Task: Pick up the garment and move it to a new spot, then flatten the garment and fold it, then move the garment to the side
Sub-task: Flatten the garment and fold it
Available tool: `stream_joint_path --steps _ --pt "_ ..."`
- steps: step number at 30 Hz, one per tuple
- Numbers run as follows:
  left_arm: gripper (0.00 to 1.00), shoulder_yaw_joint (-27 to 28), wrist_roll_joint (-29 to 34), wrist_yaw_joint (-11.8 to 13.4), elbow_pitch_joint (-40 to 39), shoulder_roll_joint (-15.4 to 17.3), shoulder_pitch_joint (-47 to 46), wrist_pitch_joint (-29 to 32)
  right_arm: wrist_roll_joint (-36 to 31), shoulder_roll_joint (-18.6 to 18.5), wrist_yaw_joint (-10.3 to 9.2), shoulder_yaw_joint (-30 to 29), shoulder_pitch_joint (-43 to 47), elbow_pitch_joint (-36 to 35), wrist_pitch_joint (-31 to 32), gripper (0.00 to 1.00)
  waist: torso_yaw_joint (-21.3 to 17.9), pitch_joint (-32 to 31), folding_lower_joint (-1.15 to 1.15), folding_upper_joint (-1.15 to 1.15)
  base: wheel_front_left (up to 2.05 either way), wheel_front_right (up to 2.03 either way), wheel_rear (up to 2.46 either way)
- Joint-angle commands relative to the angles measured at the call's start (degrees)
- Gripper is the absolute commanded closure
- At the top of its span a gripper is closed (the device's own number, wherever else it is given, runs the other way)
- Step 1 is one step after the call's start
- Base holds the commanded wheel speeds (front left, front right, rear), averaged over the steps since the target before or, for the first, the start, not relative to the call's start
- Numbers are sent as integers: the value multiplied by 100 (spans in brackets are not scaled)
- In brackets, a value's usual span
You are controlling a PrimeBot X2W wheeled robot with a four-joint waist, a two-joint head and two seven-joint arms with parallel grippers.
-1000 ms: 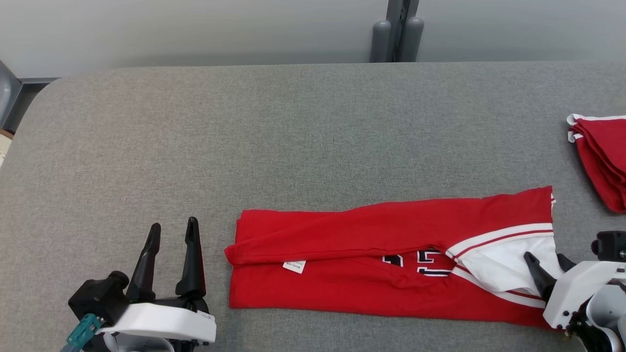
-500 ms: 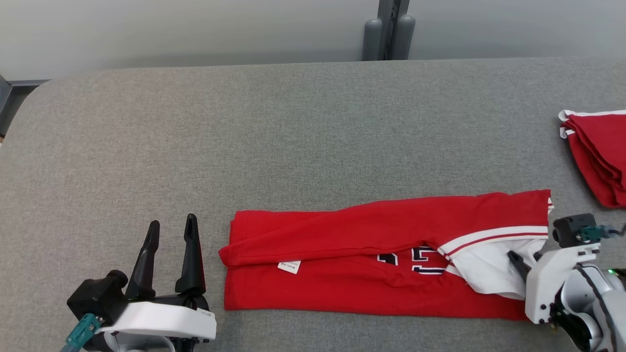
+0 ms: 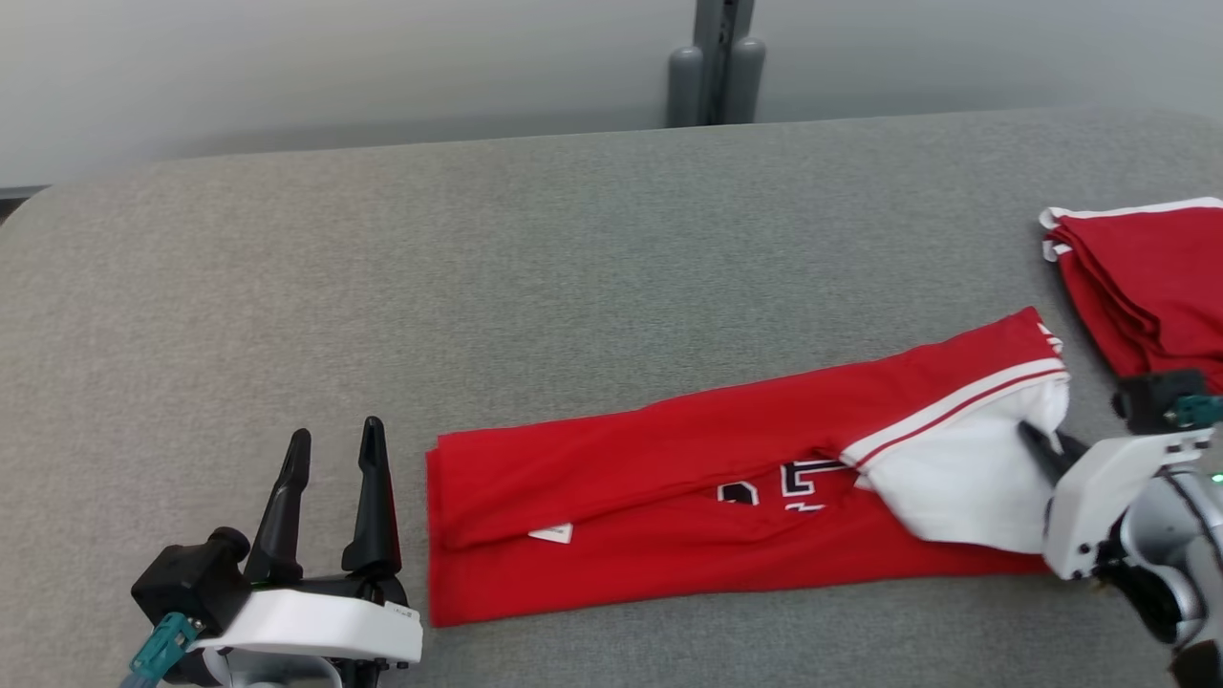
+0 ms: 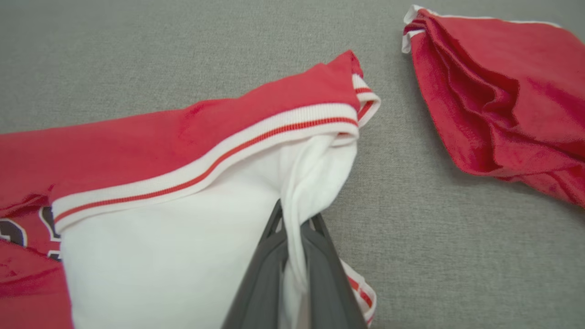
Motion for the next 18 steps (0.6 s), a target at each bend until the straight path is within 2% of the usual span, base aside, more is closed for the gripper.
stream_joint_path --steps 1,7,11,18 --pt "0 17 43 -13 5 21 22 -24 37 -108 -1 -56 24 -71 6 100 -107 -27 0 0 0 0 0" --pt "0 -9 77 -15 -4 47 -8 -17 191 -503 -1 -494 292 -710 262 100 -449 -5 0 0 0 0 0" --pt "0 -65 92 -35 18 40 -63 -1 442 -355 0 -495 405 -1182 435 100 -561 4 0 0 0 0 0" --pt "0 -134 95 -52 71 41 -115 17 885 -108 0 27 625 -2173 752 100 -585 -63 0 0 0 0 0"
